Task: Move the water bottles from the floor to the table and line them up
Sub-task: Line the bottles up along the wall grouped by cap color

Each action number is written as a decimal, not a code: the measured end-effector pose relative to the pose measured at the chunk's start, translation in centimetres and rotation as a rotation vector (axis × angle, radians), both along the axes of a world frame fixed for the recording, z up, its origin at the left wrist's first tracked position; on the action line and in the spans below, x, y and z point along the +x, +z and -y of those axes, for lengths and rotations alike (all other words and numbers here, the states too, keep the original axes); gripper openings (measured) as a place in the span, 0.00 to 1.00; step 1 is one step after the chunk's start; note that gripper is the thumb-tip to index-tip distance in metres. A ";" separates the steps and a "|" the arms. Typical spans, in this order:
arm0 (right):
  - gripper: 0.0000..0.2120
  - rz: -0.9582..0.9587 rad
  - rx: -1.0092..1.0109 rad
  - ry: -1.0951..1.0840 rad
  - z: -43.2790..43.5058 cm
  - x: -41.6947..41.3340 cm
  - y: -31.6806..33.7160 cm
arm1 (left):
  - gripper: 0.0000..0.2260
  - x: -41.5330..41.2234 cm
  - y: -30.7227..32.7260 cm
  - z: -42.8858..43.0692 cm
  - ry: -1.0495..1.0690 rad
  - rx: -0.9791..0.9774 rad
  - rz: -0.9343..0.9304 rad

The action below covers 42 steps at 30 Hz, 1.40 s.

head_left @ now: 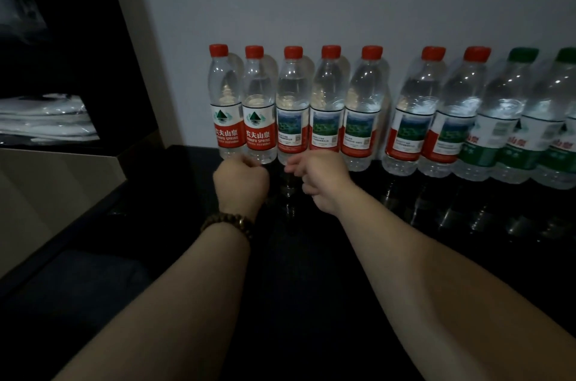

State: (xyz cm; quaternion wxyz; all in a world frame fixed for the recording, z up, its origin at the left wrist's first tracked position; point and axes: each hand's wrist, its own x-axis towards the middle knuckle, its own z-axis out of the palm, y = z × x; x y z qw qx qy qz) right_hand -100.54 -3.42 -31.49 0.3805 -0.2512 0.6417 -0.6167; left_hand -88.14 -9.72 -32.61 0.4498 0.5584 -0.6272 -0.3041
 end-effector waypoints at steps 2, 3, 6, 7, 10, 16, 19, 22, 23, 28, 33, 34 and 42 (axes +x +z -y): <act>0.15 -0.034 -0.108 -0.072 0.1 -0.1 -0.7 | 0.09 -0.4 -0.3 0.2 -0.129 0.036 -0.058; 0.14 -0.127 -0.131 -0.135 0.1 -0.1 -1.0 | 0.12 -0.3 -0.3 0.4 -0.201 0.064 -0.069; 0.16 -0.395 -0.136 -0.261 0.3 0.0 -1.4 | 0.19 -0.5 -0.5 1.1 -0.288 0.030 -0.019; 0.18 -0.437 -0.120 -0.266 0.2 0.2 -1.4 | 0.21 -0.7 -0.5 0.9 -0.315 -0.016 0.038; 0.23 -0.539 -0.058 -0.240 0.3 0.5 -1.3 | 0.28 -1.4 -0.8 0.6 -0.417 -0.112 0.133; 0.28 -0.607 0.029 -0.156 0.8 0.2 -1.2 | 0.34 -1.6 -1.0 0.7 -0.497 -0.147 0.218; 0.31 -0.603 0.050 -0.104 0.9 0.2 -1.1 | 0.35 -1.7 -1.1 1.0 -0.486 -0.140 0.213; 0.30 -0.568 0.045 -0.110 1.2 0.1 -1.2 | 0.36 -1.8 -1.1 1.1 -0.484 -0.124 0.208; 0.29 -0.554 0.037 -0.118 1.3 0.1 -1.4 | 0.36 -1.8 -1.1 1.2 -0.483 -0.120 0.213; 0.26 -0.494 -0.010 -0.171 1.7 0.0 -1.7 | 0.40 -1.9 -0.9 1.2 -0.510 -0.060 0.293; 0.28 -0.526 -0.051 -0.154 1.7 0.0 -1.9 | 0.39 -1.9 -0.9 0.9 -0.497 -0.082 0.175; 0.29 -0.533 -0.050 -0.148 1.7 0.0 -2.0 | 0.39 -1.9 -0.9 1.0 -0.500 -0.081 0.168; 0.28 -0.442 -0.074 -0.180 2.1 -0.2 -2.2 | 0.40 -1.9 -0.8 0.8 -0.519 -0.032 0.127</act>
